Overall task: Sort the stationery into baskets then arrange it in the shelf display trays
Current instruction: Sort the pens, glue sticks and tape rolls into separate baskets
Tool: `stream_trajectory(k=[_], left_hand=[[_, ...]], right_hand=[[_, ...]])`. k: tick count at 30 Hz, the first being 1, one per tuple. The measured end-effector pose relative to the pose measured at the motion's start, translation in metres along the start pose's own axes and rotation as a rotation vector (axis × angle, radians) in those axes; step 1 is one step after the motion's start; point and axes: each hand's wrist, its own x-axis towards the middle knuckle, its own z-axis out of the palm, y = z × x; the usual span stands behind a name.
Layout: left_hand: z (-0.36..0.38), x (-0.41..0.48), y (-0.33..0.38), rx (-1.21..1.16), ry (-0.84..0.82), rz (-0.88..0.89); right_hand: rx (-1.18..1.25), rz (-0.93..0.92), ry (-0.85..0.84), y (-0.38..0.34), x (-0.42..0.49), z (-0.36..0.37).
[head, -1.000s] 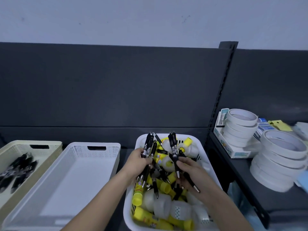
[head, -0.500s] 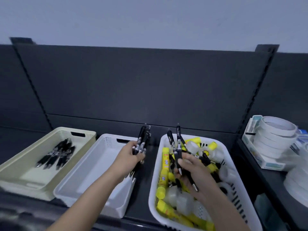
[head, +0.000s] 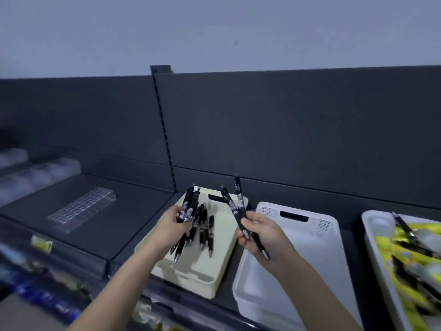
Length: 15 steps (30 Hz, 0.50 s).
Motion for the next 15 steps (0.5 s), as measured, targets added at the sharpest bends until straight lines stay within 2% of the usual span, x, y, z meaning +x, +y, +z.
stream_trajectory(k=[4, 10, 12, 15], left_hand=[[-0.022, 0.043, -0.028, 0.128, -0.081, -0.068], [-0.002, 0.08, -0.044, 0.232, -0.149, -0.036], [0.003, 0.086, -0.047, 0.302, -0.156, -0.024], [0.008, 0.089, -0.046, 0.31, -0.232, 0.005]], right_hand=[[-0.076, 0.011, 0.175, 0.036, 0.046, 0.047], [-0.495, -0.04, 0.513, 0.077, 0.092, 0.058], [-0.695, -0.047, 0.542, 0.083, 0.099, 0.057], [-0.986, 0.038, 0.451, 0.086, 0.102, 0.059]])
